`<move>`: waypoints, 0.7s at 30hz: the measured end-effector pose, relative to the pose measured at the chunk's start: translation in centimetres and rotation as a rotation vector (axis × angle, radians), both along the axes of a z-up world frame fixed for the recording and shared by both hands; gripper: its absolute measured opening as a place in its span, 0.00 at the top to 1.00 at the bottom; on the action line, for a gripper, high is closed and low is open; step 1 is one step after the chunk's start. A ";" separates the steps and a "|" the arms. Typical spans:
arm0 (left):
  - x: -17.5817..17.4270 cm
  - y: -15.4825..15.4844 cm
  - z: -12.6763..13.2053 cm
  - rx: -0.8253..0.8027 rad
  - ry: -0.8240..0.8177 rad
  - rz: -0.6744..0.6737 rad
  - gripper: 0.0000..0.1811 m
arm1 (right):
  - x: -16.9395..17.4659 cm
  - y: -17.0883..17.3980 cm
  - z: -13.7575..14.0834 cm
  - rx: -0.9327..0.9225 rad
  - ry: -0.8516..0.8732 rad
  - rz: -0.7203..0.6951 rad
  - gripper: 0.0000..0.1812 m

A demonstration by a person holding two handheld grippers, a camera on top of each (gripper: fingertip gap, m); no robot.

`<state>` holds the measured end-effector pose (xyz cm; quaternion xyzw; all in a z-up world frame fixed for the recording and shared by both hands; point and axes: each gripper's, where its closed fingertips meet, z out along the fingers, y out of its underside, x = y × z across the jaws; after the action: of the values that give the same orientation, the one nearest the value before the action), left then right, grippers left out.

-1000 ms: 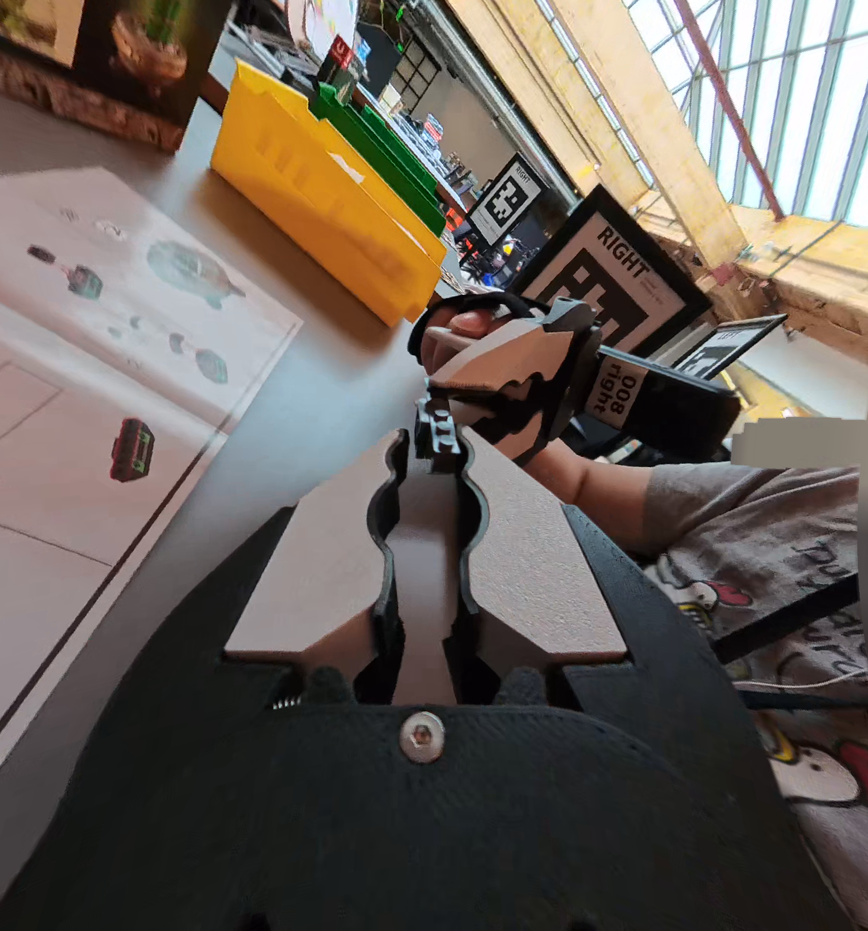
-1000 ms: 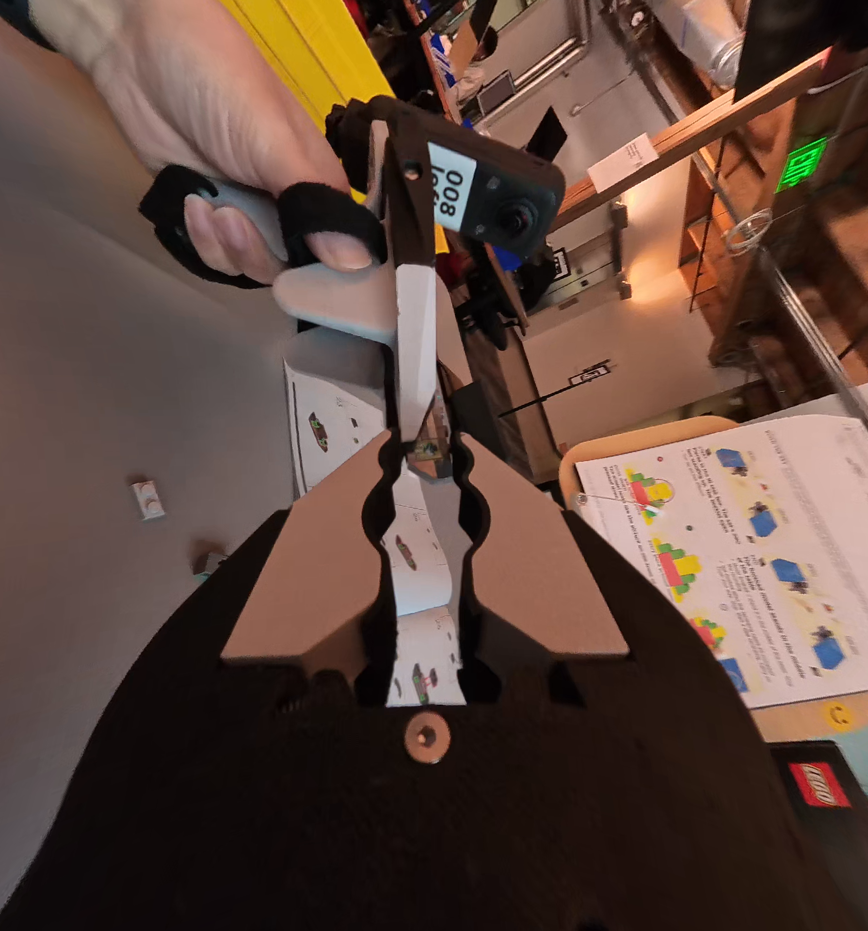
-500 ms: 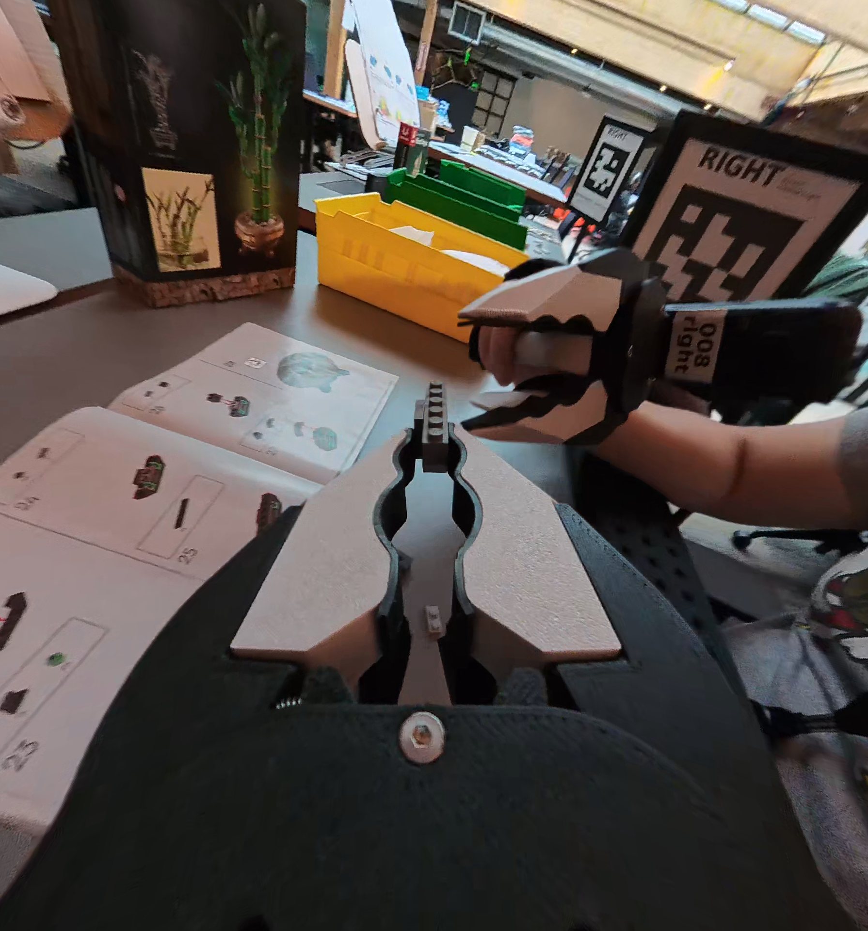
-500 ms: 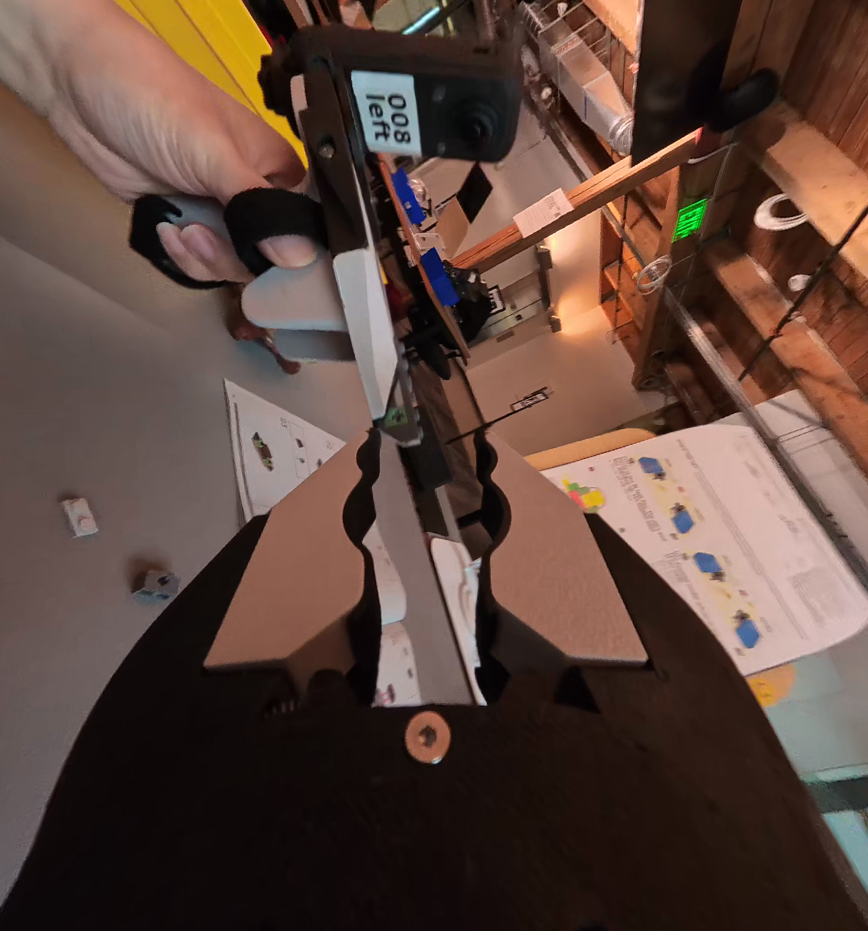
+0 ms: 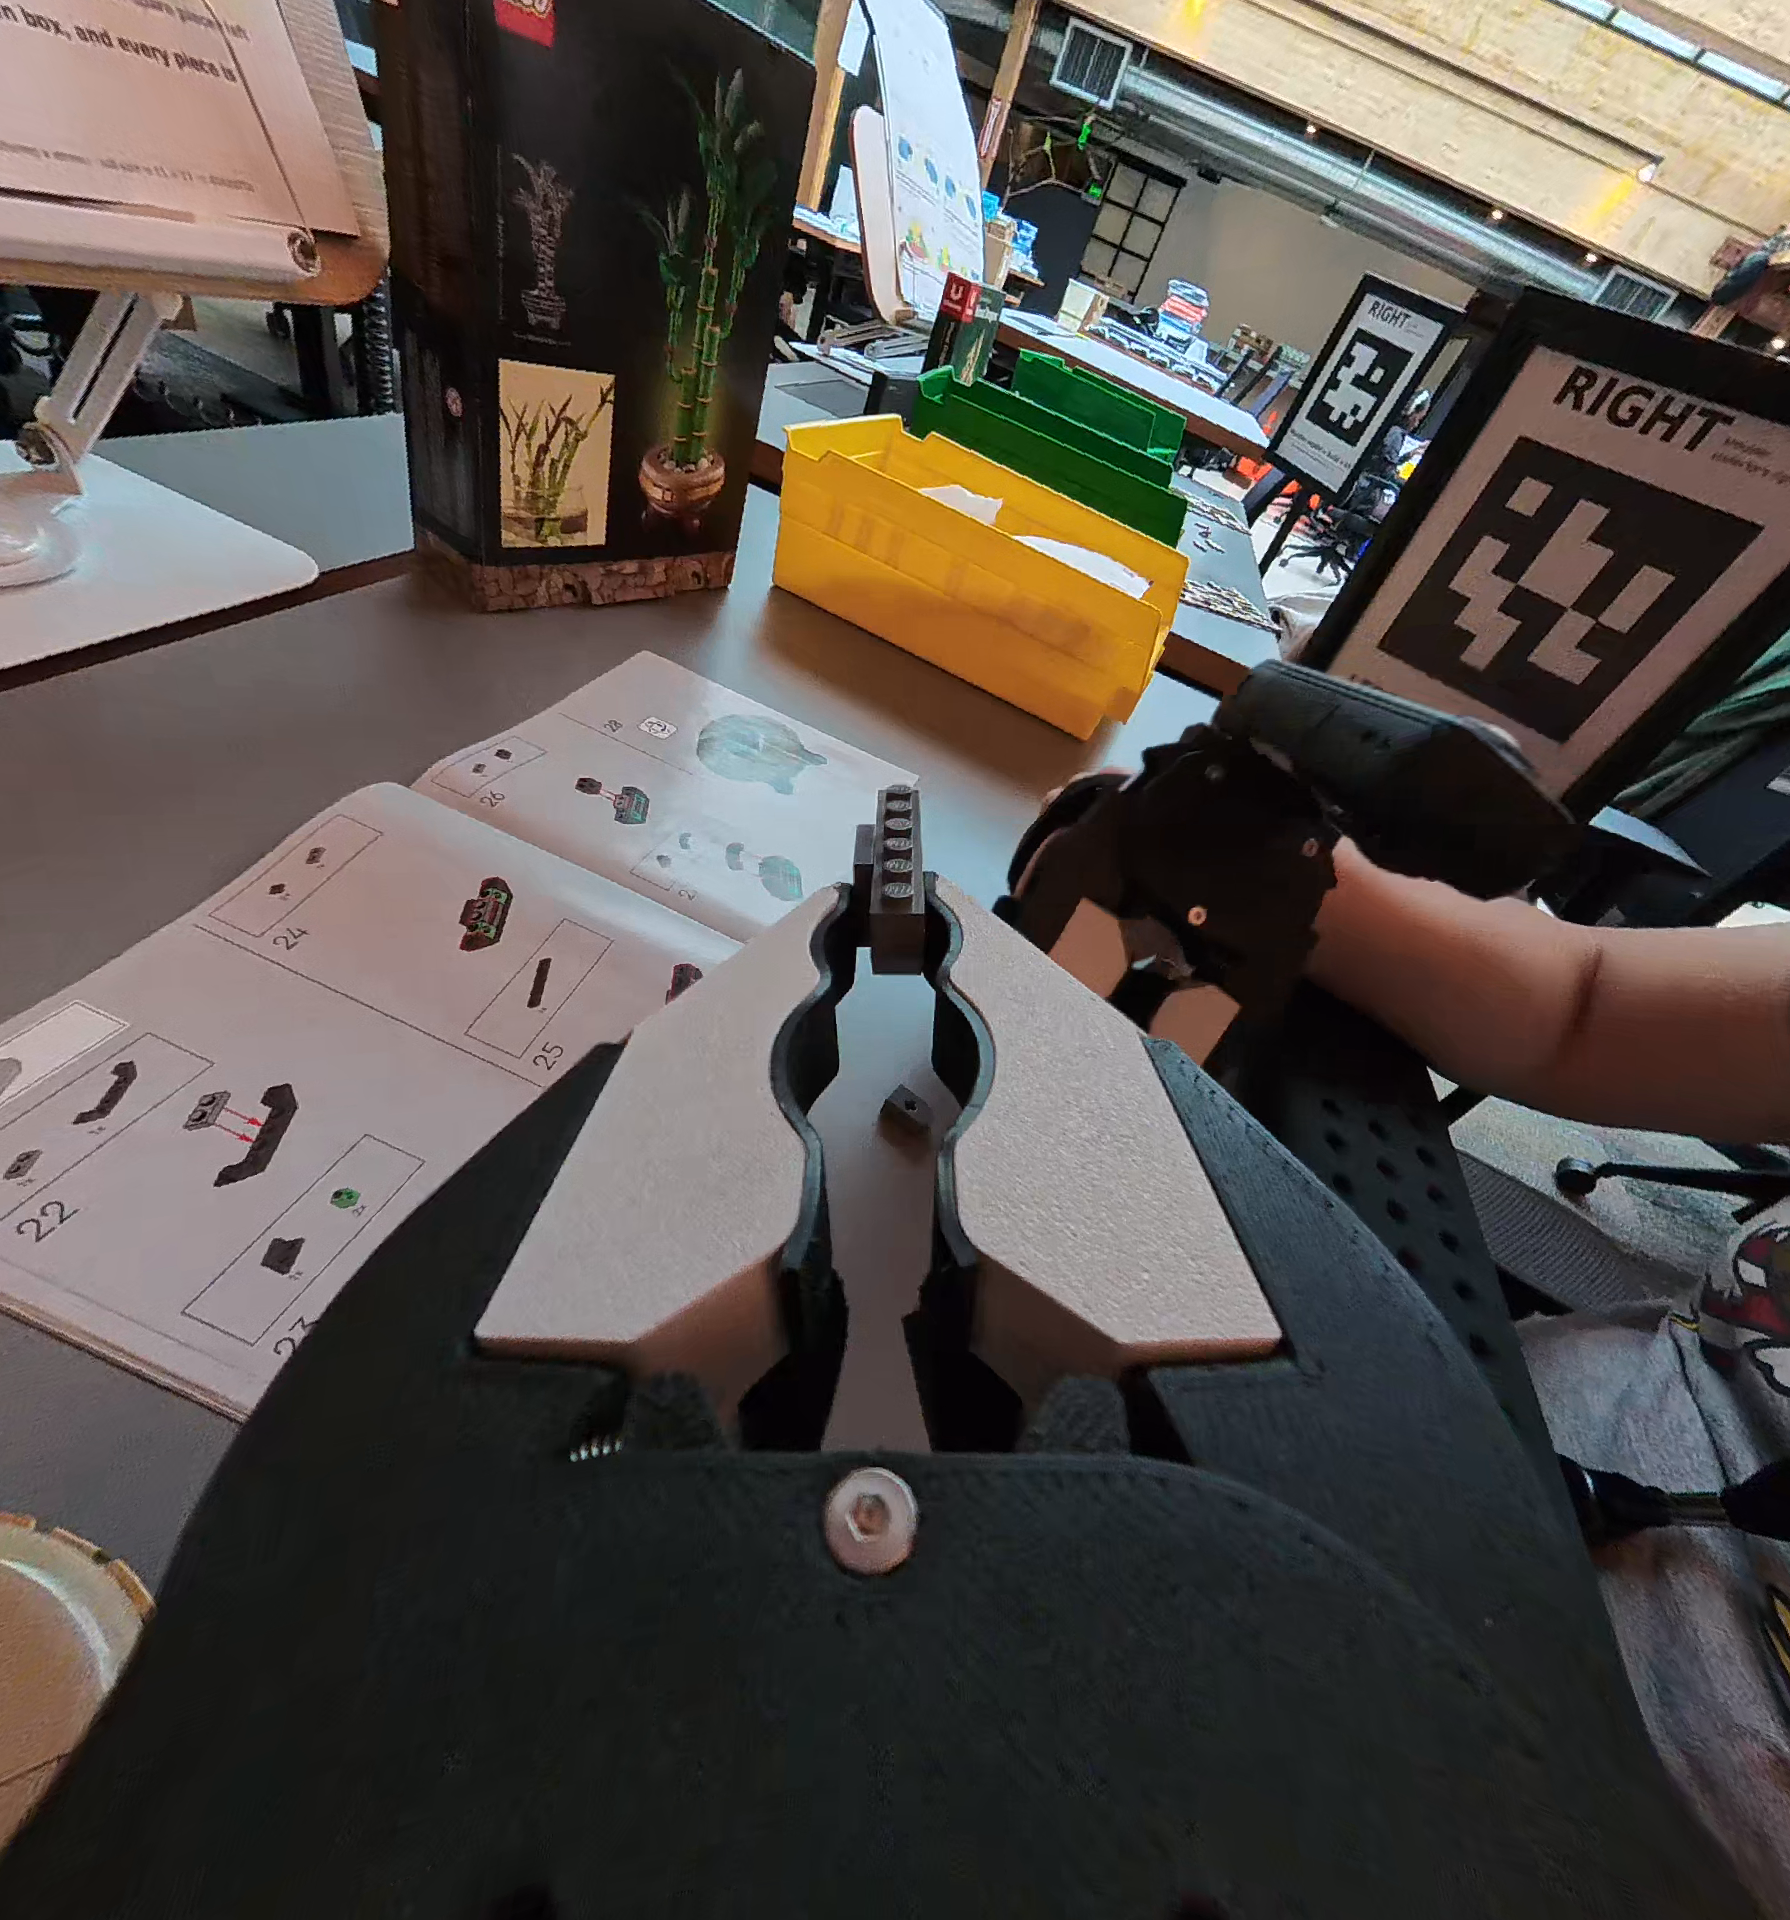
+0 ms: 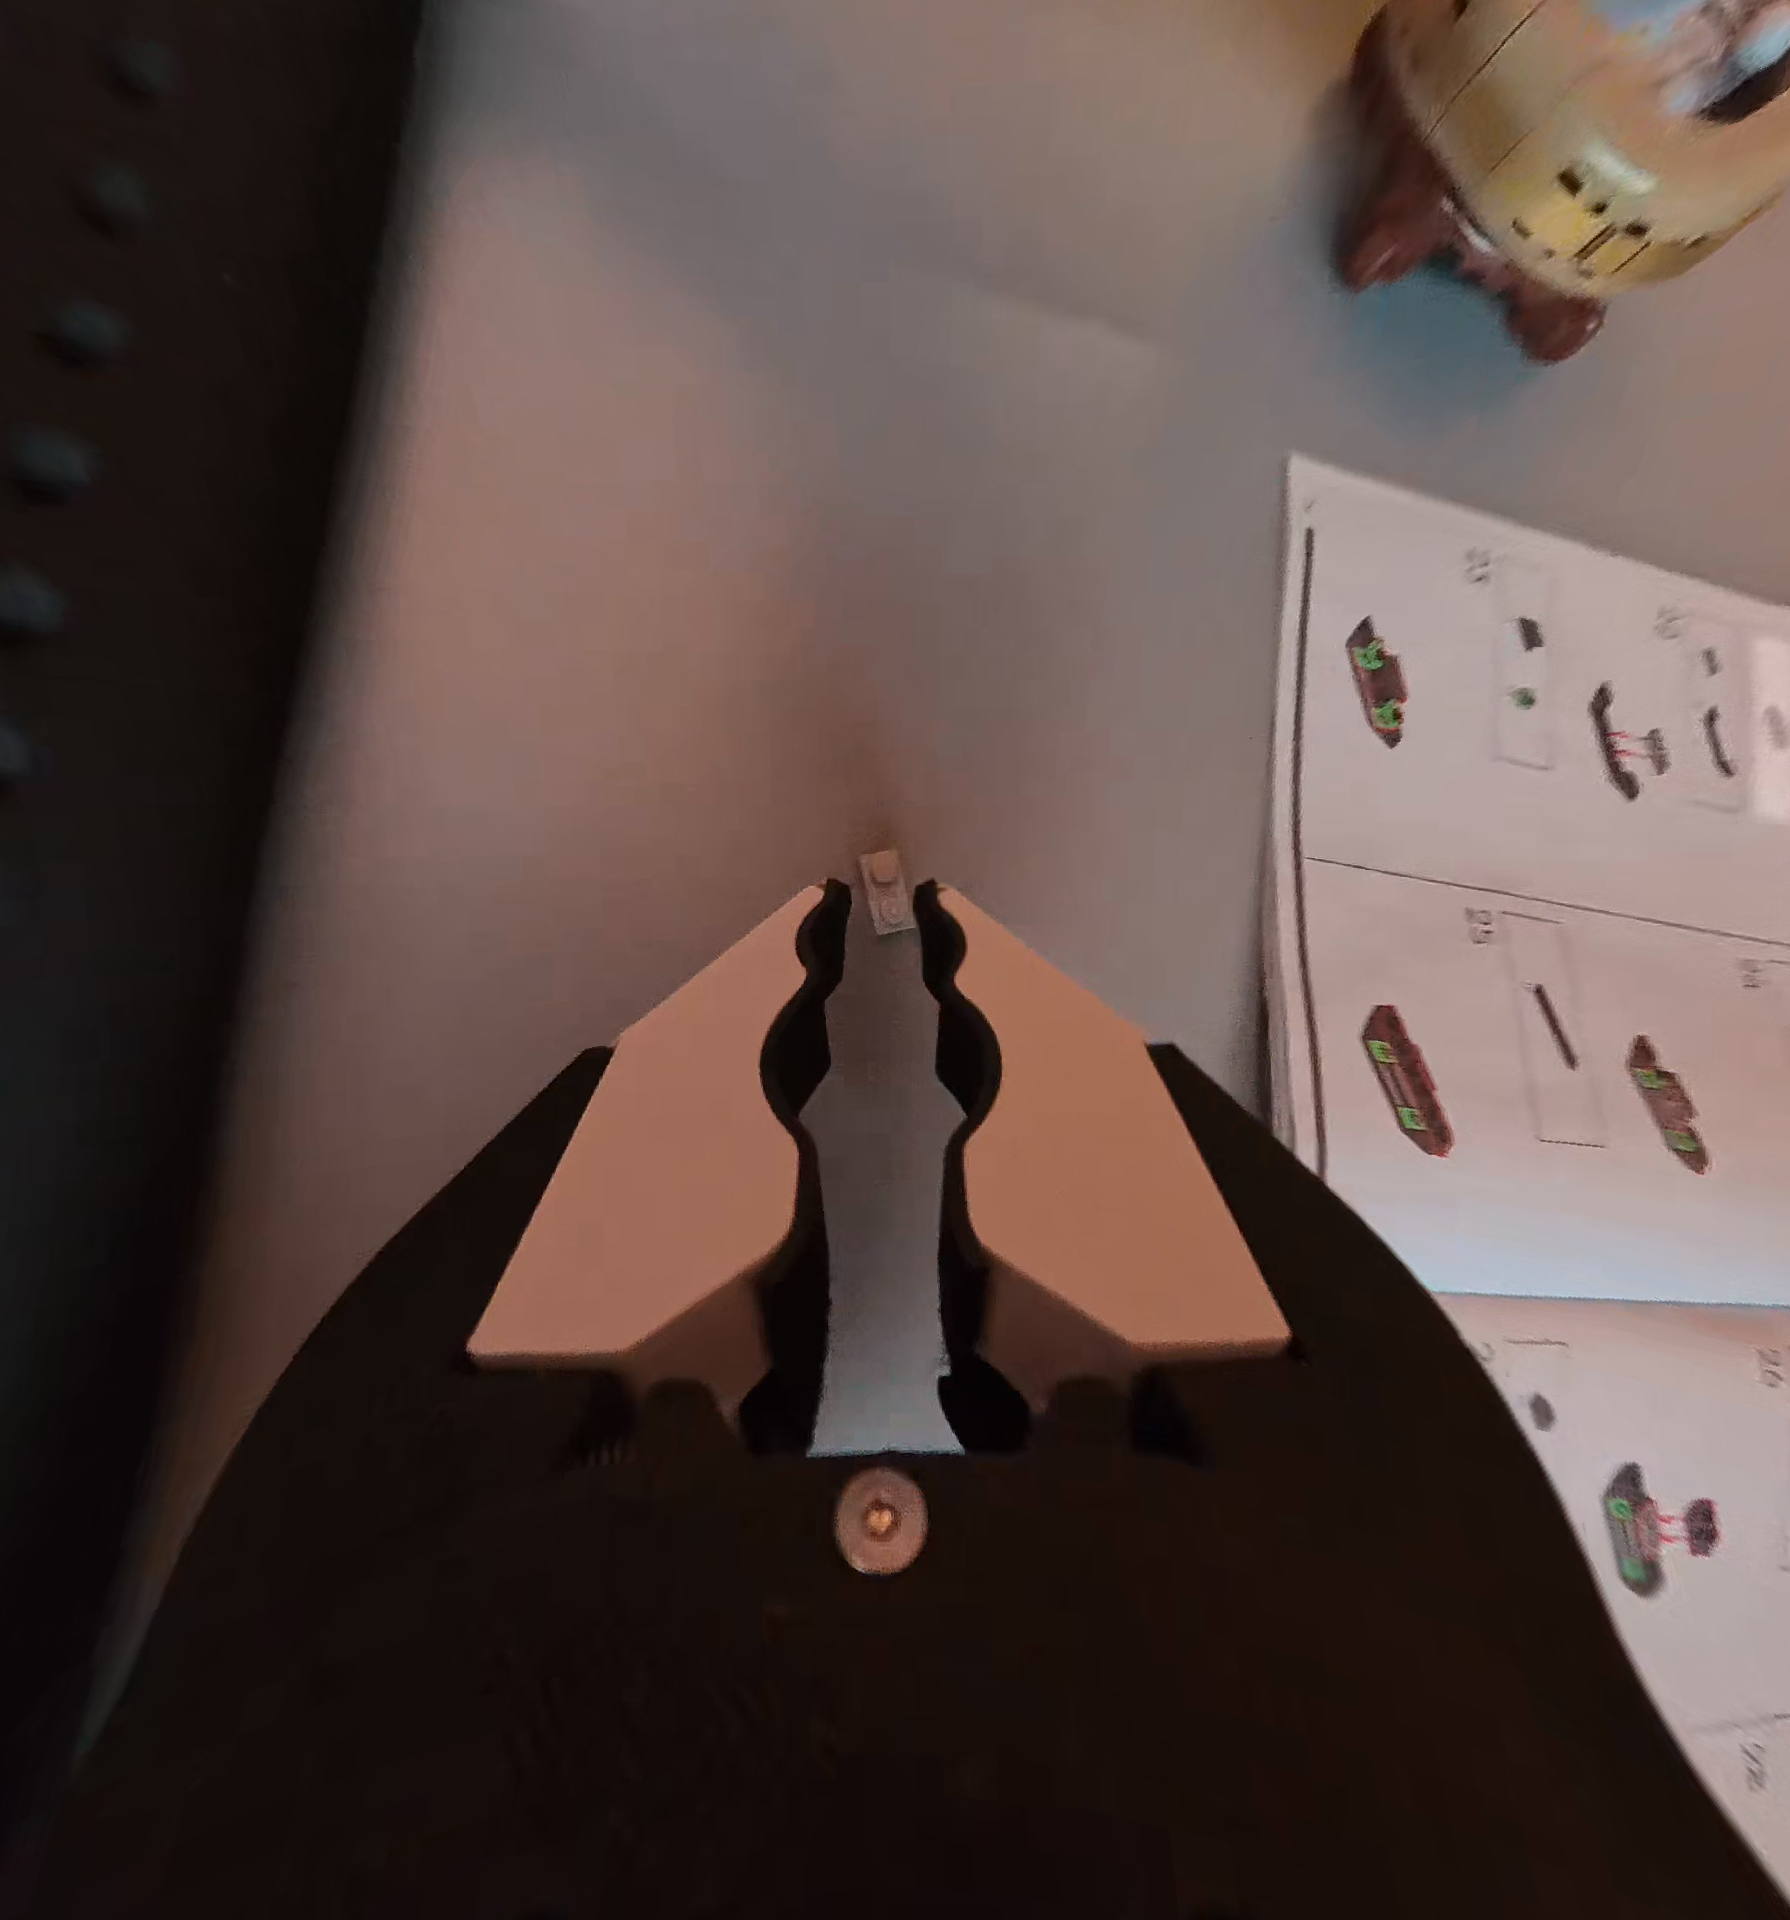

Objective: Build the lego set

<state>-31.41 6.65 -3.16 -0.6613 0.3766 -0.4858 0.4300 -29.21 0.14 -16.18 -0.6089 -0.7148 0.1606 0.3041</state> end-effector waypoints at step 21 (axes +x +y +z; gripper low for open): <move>0.0 0.1 -1.3 -0.020 0.070 0.002 0.95 | 0.2 -0.3 0.7 -0.031 0.058 0.001 1.00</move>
<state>-31.39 6.80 -4.42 -0.6825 0.3860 -0.4657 0.4102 -29.03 -0.18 -15.52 -0.6084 -0.7033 0.1894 0.3152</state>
